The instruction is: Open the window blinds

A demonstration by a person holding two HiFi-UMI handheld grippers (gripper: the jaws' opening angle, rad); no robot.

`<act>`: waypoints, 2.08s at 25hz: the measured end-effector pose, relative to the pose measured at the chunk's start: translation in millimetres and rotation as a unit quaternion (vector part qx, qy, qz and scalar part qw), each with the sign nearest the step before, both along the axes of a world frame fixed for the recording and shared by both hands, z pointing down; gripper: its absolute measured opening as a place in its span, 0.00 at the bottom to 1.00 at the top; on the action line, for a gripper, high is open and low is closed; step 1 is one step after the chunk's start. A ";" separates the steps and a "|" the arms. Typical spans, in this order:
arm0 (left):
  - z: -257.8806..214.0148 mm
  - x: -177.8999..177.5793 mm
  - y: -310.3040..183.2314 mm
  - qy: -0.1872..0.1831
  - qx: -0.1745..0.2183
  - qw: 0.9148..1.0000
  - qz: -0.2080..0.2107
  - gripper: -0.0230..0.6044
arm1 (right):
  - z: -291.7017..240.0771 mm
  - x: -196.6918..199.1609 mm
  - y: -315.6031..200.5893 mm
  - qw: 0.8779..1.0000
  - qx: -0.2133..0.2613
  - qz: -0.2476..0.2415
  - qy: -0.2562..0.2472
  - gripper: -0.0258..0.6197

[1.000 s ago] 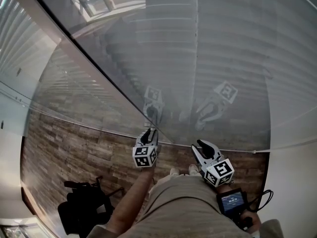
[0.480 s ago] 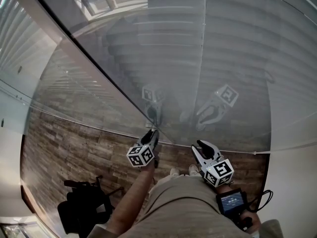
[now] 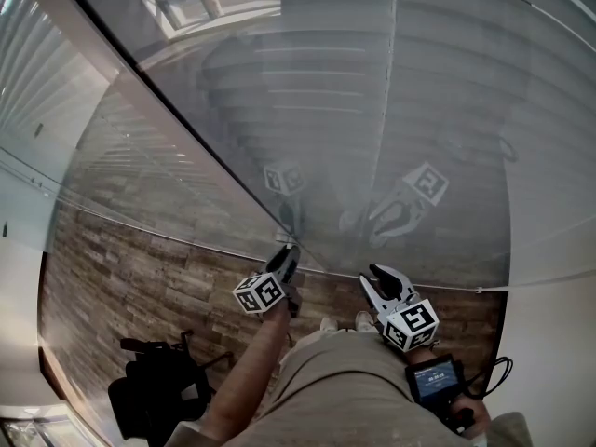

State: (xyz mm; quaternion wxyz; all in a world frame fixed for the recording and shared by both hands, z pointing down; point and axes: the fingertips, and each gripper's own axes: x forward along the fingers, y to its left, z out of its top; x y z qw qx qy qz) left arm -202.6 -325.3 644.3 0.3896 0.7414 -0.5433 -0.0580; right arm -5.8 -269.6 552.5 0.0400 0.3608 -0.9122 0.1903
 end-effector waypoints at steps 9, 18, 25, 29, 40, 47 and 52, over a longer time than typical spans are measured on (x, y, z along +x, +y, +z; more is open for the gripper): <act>2.2 -0.5 0.7 0.065 -0.010 0.998 -0.006 0.25 | -0.9 0.1 0.9 1.000 0.001 0.001 0.000 0.23; -0.9 0.8 -0.9 0.164 -0.018 0.986 -0.024 0.25 | -0.6 0.6 1.1 1.000 0.001 0.002 0.004 0.23; -0.3 0.0 -1.6 0.225 -0.023 0.973 -0.035 0.25 | -1.2 1.0 1.4 1.000 0.002 0.002 0.004 0.23; 0.0 -0.3 -2.4 0.245 -0.026 0.968 -0.038 0.25 | -1.5 2.0 1.2 1.000 0.002 0.002 0.005 0.23; 0.0 -1.9 -3.8 0.332 -0.035 0.942 -0.043 0.25 | -1.1 1.5 1.6 1.000 0.002 0.001 0.003 0.23; 3.5 -3.8 -5.2 0.384 -0.054 0.920 -0.049 0.25 | -1.9 1.3 0.6 1.000 0.004 0.000 0.004 0.23; 6.0 -4.2 -5.1 0.424 -0.061 0.902 -0.053 0.25 | -2.1 0.9 1.1 1.000 0.004 0.000 0.003 0.23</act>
